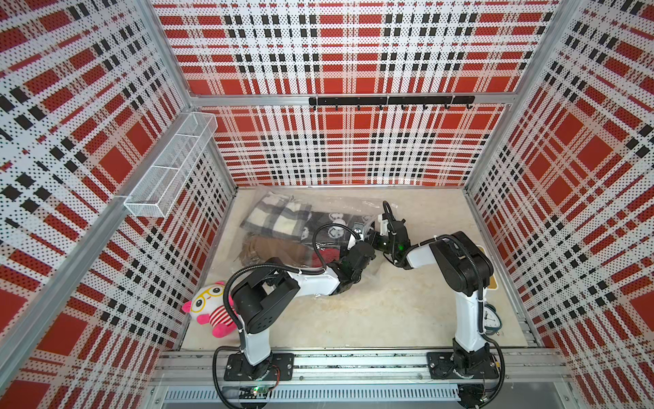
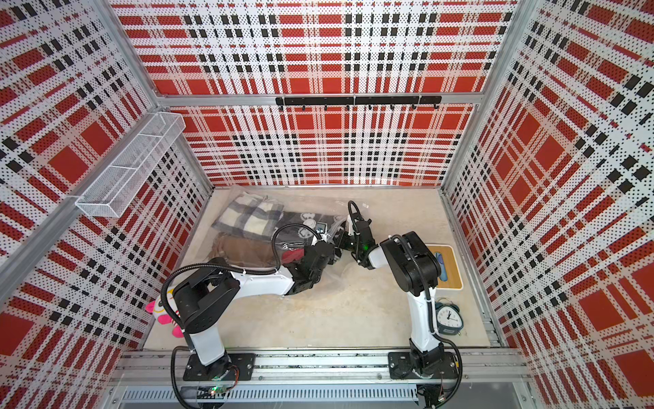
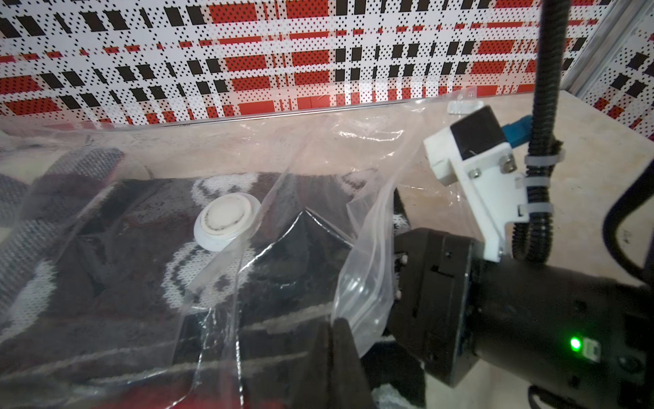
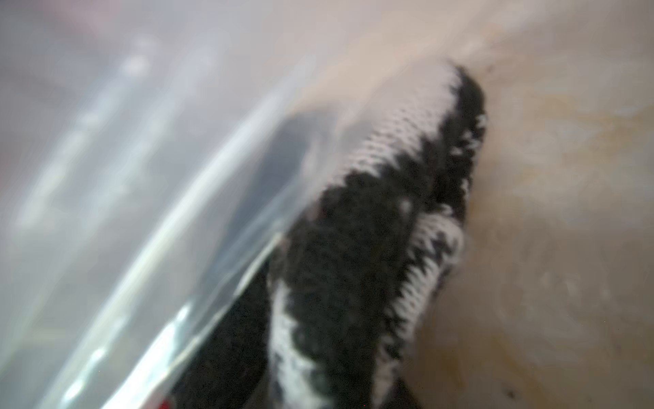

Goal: Take the scarf out of the vacuum bag
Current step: Take out the scarf from the vacuum bag.

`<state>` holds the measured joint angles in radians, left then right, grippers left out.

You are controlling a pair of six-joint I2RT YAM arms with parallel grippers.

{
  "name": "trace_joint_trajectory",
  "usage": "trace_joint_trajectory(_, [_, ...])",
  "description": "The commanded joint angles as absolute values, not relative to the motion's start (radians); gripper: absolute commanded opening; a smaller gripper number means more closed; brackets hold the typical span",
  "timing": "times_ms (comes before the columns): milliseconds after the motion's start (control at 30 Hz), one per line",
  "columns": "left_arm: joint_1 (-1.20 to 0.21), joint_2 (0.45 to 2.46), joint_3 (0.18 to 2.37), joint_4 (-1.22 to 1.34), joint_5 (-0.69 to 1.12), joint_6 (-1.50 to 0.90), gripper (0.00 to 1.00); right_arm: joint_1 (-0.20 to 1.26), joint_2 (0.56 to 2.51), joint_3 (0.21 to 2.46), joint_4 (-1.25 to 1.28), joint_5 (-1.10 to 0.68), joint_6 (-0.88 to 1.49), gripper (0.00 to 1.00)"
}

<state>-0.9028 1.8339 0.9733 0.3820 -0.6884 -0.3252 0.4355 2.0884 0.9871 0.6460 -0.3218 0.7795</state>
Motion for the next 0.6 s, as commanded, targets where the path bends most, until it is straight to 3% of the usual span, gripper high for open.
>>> trace_joint_trajectory(0, [-0.896,1.847,0.990,0.405,-0.699,-0.342,0.00,0.438,2.070,0.973,0.600,-0.322,0.747,0.00])
trace_joint_trajectory(567, [-0.862,1.901,0.977,0.440,-0.711,-0.353,0.00,0.263,1.838,0.865,0.374,-0.317,0.635,0.00])
